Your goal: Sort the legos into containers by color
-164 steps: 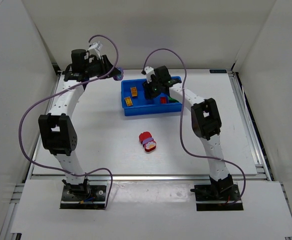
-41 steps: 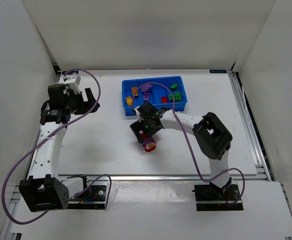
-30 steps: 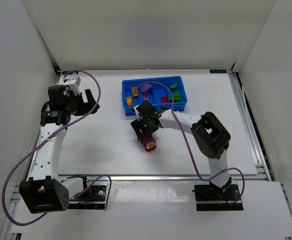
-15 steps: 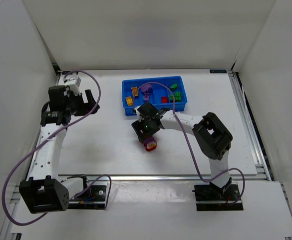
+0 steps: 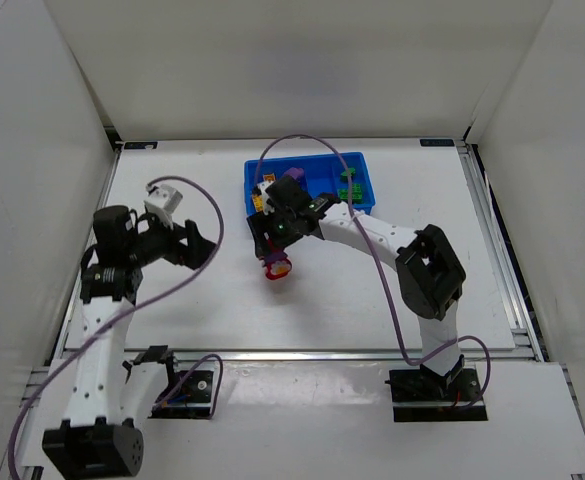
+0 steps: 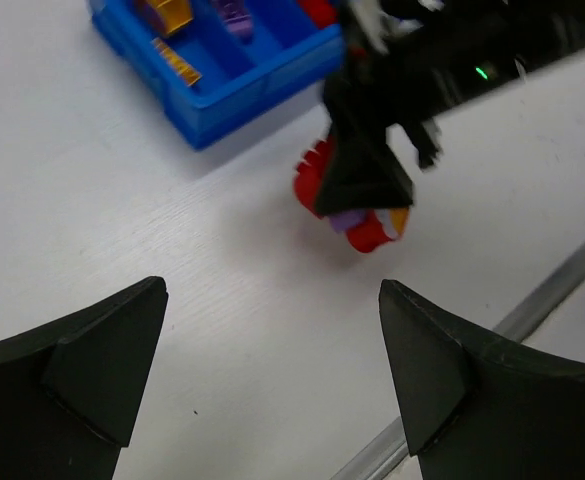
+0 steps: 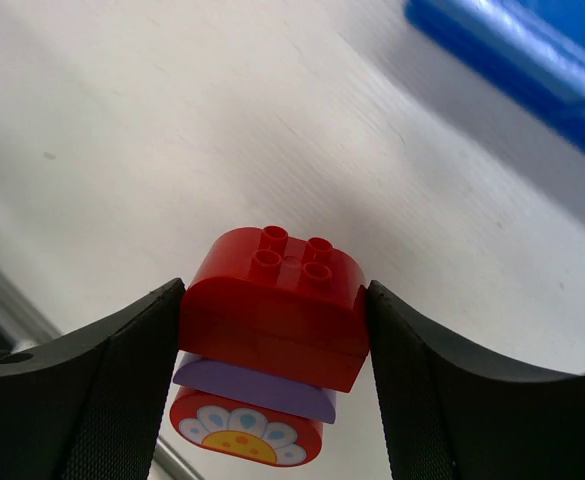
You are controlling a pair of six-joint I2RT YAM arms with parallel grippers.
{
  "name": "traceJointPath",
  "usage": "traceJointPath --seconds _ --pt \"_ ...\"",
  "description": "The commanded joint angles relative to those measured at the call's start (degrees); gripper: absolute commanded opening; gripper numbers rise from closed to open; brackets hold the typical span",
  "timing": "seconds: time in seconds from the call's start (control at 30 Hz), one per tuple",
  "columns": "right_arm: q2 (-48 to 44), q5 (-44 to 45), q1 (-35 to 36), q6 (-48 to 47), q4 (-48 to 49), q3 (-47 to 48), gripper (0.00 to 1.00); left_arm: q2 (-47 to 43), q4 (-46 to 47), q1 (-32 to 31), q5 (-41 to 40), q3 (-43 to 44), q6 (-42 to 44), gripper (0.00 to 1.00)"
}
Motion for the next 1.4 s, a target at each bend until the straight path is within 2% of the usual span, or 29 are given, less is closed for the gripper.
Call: traceJointPath --seconds 0.0,0.07,0.2,0.37,0.4,0.47,0.5,0.53,0.7,0.83,0.9,0.93,1.1,1.37 --pt "-0.9 -5.1 0.1 4.0 -0.7 4.1 0.00 -8.6 -1.2 -2.1 10.4 -2.5 13.9 0.96" --pt "-0.6 -7.7 0.1 3.7 -1.4 4.4 0.00 -11.4 -4.0 -3.8 10.9 -3.1 24.1 0.95" --pt "-0.6 -10.6 -0.2 1.7 -2.3 4.3 0.00 -14.7 -9.8 -4.5 10.5 -3.5 39.2 0.94" --pt "-1.2 -13.3 -1.3 0.5 -3.2 4.5 0.00 -19.4 -10.2 -4.5 12.2 -7.8 57.1 0.94" --pt "-1.1 -13.6 -1.5 0.5 -3.6 4.8 0.00 -20.1 -10.3 -4.6 13.5 -8.6 64.8 0.94" --pt "-0.8 -13.8 -1.9 0.6 -4.8 5.6 0.00 -21.5 -10.2 -4.6 15.0 -11.1 72.2 0.94" --pt "-0.7 -13.9 -2.0 0.8 -5.0 5.8 0.00 -21.5 -10.2 -4.5 16.8 -11.8 78.7 0.93" --pt "-0.6 -14.0 -2.6 1.1 -5.3 6.5 0.00 -21.1 -10.2 -4.5 17.7 -12.3 81.1 0.93" --pt "0.6 -14.5 -4.2 3.4 -6.0 8.6 0.00 -16.7 -10.0 -4.5 27.0 -11.5 88.7 0.92" --pt "2.2 -15.9 -4.8 6.2 -5.9 11.2 0.00 -11.6 -10.1 -4.6 29.0 -10.7 95.9 0.90" --pt "3.3 -17.2 -4.8 7.9 -5.6 13.4 0.00 -7.6 -10.2 -4.4 30.2 -8.1 95.9 0.88" --pt "3.8 -17.5 -4.8 8.4 -5.5 13.9 0.00 -6.3 -10.2 -7.0 30.6 -7.3 95.5 0.88" --pt "5.9 -19.6 -4.8 11.1 -4.9 17.3 0.00 1.0 -10.1 -13.2 28.3 -4.1 99.7 0.87" --pt "5.8 -22.7 -4.8 13.8 -3.8 16.8 0.00 7.0 -10.0 -20.1 25.6 -2.3 104.6 0.88"
